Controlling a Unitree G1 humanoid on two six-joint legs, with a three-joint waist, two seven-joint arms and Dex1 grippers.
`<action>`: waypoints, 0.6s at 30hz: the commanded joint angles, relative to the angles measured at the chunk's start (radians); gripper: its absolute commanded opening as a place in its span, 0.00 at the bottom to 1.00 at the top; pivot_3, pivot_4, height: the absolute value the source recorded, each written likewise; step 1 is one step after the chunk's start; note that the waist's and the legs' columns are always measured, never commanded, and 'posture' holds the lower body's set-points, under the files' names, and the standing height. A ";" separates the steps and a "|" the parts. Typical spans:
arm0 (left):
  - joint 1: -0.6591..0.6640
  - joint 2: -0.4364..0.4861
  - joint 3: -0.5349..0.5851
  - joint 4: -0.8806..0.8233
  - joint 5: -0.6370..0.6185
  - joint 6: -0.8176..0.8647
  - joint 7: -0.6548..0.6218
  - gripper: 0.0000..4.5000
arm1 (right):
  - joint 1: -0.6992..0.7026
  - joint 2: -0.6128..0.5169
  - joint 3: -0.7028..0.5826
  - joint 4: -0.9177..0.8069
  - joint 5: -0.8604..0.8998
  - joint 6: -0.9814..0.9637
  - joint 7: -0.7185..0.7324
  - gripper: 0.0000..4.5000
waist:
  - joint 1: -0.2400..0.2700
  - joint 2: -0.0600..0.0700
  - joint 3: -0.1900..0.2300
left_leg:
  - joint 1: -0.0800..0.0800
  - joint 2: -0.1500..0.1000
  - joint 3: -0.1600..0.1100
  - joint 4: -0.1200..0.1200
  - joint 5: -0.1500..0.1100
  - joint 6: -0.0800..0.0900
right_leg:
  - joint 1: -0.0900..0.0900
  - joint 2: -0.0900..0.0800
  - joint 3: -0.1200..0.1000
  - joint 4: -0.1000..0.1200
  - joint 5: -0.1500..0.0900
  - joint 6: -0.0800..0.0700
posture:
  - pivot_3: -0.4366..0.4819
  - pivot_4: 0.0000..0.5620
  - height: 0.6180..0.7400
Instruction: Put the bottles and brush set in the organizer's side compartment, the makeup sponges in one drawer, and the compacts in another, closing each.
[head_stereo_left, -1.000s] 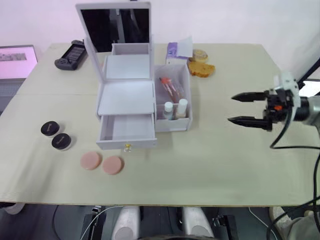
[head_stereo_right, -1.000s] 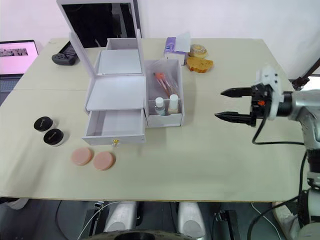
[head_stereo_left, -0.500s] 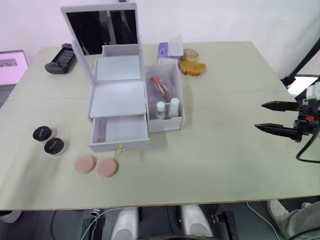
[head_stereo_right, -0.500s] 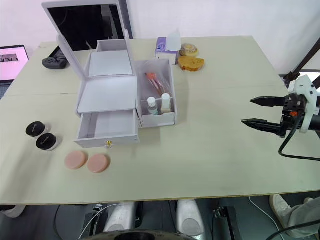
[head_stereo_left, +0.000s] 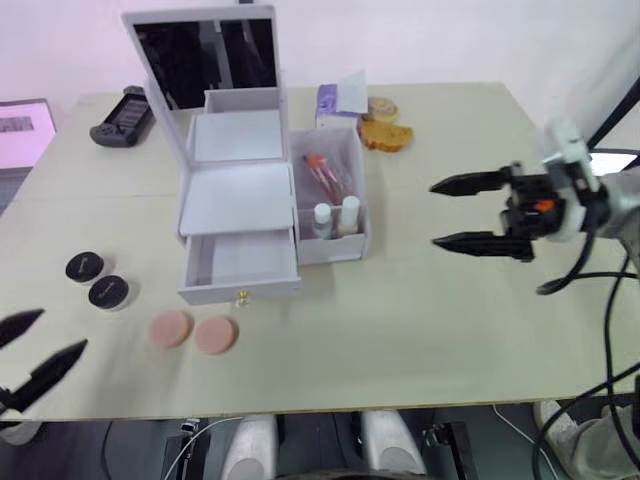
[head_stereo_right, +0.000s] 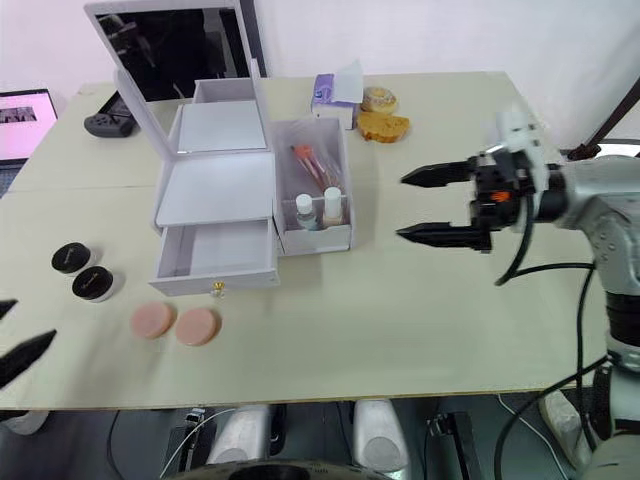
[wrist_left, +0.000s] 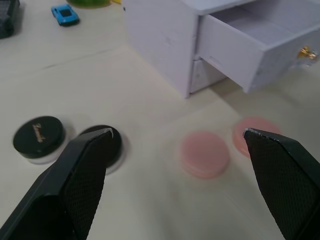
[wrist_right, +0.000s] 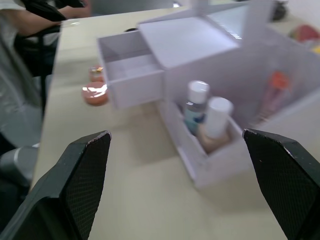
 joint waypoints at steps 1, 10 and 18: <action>0.089 -0.096 -0.057 -0.156 0.022 -0.036 0.024 0.98 | -0.076 0.021 0.028 -0.065 0.036 0.043 -0.010 1.00 | 0.005 0.000 0.000 | 0.000 0.000 0.000 0.000 0.000 0.000 | 0.000 0.000 0.000 0.000 0.000 0.000 | 0.48 0.27 1.00; 0.200 -0.324 -0.413 -0.337 0.291 -0.187 0.146 0.98 | -0.170 0.051 0.106 -0.060 0.011 0.065 -0.014 1.00 | 0.023 -0.002 -0.001 | -0.001 0.000 0.000 0.002 0.000 0.000 | 0.001 0.000 0.000 -0.002 0.000 0.000 | 0.48 0.27 1.00; 0.163 -0.389 -0.619 -0.275 0.476 -0.275 0.307 0.98 | -0.190 0.054 0.133 -0.064 -0.009 0.051 -0.006 1.00 | 0.027 -0.001 -0.001 | -0.001 0.000 0.000 0.001 0.000 0.000 | 0.001 0.000 0.000 -0.001 0.000 0.000 | 0.48 0.27 1.00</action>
